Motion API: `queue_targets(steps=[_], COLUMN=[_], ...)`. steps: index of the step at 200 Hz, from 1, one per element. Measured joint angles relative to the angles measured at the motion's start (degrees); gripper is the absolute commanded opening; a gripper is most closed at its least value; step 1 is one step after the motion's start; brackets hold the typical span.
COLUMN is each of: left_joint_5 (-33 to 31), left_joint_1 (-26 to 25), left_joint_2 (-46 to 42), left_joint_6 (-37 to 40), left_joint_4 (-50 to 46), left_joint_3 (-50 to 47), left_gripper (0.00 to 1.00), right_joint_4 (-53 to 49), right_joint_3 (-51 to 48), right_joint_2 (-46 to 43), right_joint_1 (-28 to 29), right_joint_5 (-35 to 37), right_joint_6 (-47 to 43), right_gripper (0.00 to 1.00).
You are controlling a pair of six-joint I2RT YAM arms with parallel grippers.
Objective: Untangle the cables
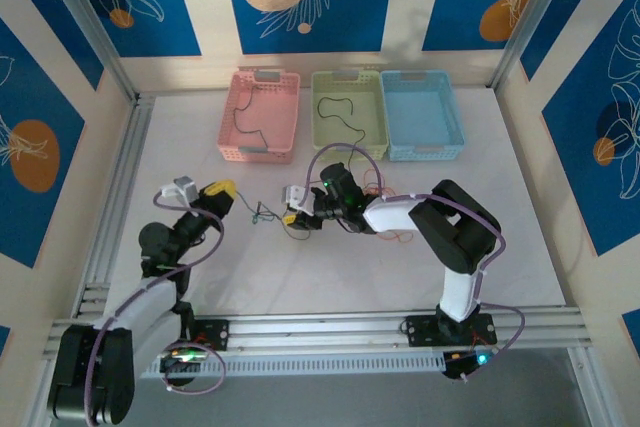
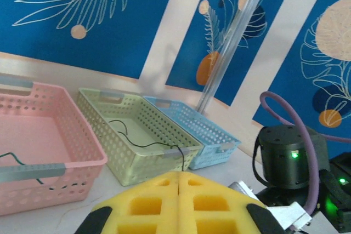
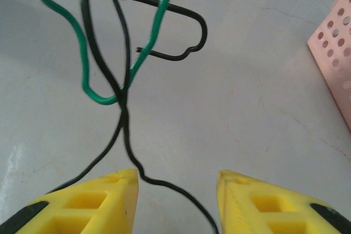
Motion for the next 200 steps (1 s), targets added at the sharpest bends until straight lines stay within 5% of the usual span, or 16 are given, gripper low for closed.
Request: queue_targets(steps=[142, 173, 200], left_joint_5=[1.1, 1.7, 2.1], left_joint_1=[-1.5, -2.1, -2.3], left_joint_2=[-0.2, -0.2, -0.2], left_joint_6=[0.0, -0.1, -0.5], left_joint_4=[-2.2, -1.6, -1.2], left_joint_3=[0.3, 0.4, 0.6], left_gripper=[0.0, 0.0, 0.0], right_joint_4=[-4.8, -4.1, -3.0], right_joint_3=[0.7, 0.8, 0.8], right_joint_2=[1.0, 1.9, 1.9], right_joint_1=[3.7, 3.7, 3.7], right_joint_5=[-2.8, -1.5, -0.5], right_joint_6=[-4.4, -4.6, -4.7], right_gripper=[0.38, 0.27, 0.02])
